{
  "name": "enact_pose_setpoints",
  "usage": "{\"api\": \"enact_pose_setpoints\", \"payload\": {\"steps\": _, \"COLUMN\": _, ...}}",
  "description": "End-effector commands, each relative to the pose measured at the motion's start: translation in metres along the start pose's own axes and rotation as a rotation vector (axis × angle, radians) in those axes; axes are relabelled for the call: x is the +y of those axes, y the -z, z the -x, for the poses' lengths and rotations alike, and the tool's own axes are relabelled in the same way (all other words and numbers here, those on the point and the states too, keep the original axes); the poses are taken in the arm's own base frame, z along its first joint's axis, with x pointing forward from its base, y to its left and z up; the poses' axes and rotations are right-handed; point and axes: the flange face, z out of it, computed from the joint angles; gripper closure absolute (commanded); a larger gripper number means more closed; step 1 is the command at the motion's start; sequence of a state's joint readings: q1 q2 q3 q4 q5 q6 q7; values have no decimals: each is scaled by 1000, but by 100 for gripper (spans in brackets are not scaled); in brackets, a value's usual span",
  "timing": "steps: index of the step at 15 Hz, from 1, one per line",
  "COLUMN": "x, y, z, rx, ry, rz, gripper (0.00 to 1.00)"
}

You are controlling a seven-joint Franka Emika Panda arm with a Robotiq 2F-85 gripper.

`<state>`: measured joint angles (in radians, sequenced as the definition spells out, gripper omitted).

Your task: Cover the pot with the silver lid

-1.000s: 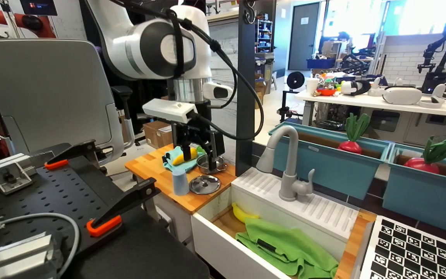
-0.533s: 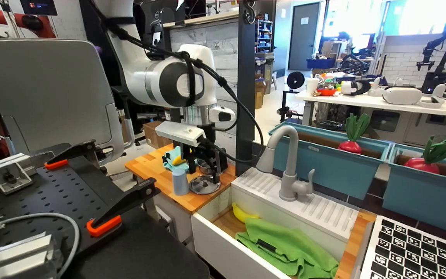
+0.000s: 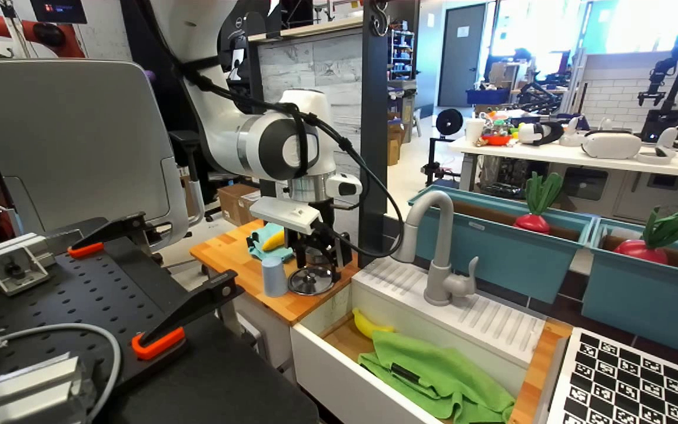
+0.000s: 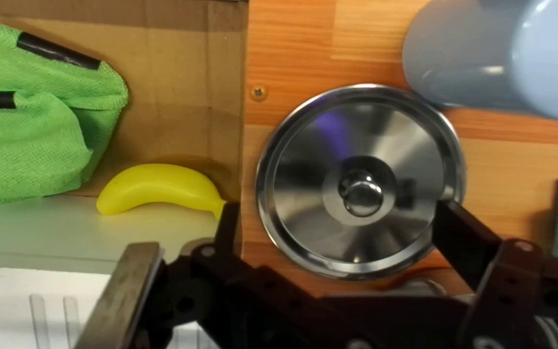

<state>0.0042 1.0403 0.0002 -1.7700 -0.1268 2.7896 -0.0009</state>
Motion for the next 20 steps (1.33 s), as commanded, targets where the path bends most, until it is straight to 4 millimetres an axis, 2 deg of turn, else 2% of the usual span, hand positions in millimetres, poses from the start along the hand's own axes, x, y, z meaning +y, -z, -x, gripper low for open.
{"api": "enact_pose_setpoints", "payload": {"steps": 1, "x": -7, "y": -12, "z": -10, "rx": 33, "ry": 3, "rz": 10, "gripper": 0}}
{"api": "enact_pose_setpoints", "payload": {"steps": 3, "x": -10, "y": -15, "z": -9, "rx": 37, "ry": 11, "rz": 13, "gripper": 0}}
{"api": "enact_pose_setpoints", "payload": {"steps": 4, "x": -11, "y": -16, "z": -9, "rx": 37, "ry": 18, "rz": 13, "gripper": 25}}
{"api": "enact_pose_setpoints", "payload": {"steps": 5, "x": -12, "y": -17, "z": -10, "rx": 38, "ry": 19, "rz": 13, "gripper": 26}}
{"api": "enact_pose_setpoints", "payload": {"steps": 6, "x": -12, "y": -16, "z": -11, "rx": 43, "ry": 19, "rz": 14, "gripper": 32}}
{"api": "enact_pose_setpoints", "payload": {"steps": 15, "x": -7, "y": -10, "z": -17, "rx": 66, "ry": 15, "rz": 19, "gripper": 99}}
{"api": "enact_pose_setpoints", "payload": {"steps": 17, "x": -6, "y": -10, "z": -17, "rx": 66, "ry": 15, "rz": 20, "gripper": 100}}
{"api": "enact_pose_setpoints", "payload": {"steps": 18, "x": -7, "y": -8, "z": -15, "rx": 64, "ry": 14, "rz": 23, "gripper": 93}}
{"api": "enact_pose_setpoints", "payload": {"steps": 19, "x": -6, "y": -9, "z": -15, "rx": 65, "ry": 13, "rz": 22, "gripper": 69}}
{"api": "enact_pose_setpoints", "payload": {"steps": 20, "x": -5, "y": -7, "z": -15, "rx": 68, "ry": 11, "rz": 20, "gripper": 68}}
